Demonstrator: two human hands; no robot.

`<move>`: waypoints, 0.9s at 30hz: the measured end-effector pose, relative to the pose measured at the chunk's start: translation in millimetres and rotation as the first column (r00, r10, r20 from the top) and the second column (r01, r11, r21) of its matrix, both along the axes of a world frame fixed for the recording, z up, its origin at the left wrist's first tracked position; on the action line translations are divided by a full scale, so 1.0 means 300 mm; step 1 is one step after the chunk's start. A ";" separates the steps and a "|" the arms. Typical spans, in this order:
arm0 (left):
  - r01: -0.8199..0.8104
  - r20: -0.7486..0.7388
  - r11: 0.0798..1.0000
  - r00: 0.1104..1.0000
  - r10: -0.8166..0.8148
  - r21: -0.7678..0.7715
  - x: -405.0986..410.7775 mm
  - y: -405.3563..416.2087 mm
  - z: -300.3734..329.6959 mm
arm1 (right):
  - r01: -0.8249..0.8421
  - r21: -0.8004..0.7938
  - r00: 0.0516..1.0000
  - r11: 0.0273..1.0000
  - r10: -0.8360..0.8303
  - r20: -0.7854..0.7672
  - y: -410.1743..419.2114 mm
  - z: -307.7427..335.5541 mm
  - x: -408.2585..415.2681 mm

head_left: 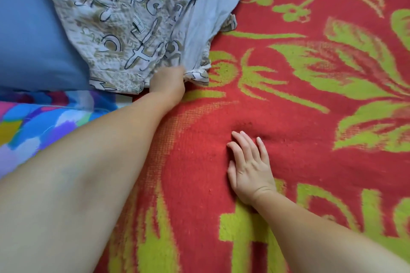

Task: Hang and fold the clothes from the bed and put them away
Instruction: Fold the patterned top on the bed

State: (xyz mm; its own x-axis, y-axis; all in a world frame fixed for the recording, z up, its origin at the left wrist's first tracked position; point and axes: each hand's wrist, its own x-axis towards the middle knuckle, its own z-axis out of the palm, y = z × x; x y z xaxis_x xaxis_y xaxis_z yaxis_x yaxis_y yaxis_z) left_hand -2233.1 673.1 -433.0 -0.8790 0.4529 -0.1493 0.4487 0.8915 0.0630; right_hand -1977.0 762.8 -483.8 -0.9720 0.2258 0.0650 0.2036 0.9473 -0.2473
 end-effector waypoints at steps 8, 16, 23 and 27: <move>0.104 0.022 0.994 0.994 -0.105 0.034 0.518 -0.187 -0.077 | -0.007 -0.038 1.000 0.999 0.007 -0.022 0.000 -0.013 0.004; 0.171 0.271 0.979 0.953 -0.136 -0.110 0.951 -0.392 0.004 | -0.002 -0.141 0.937 0.990 0.051 0.346 -0.042 0.067 0.061; 0.189 0.266 0.981 0.945 -0.192 0.037 1.192 -0.449 0.289 | -0.038 -0.420 0.892 0.907 0.220 0.395 -0.204 0.450 0.306; -0.073 0.288 0.909 0.956 -0.054 0.411 1.207 -0.421 0.611 | -0.002 -0.644 0.883 0.765 0.304 0.358 -0.237 0.811 0.434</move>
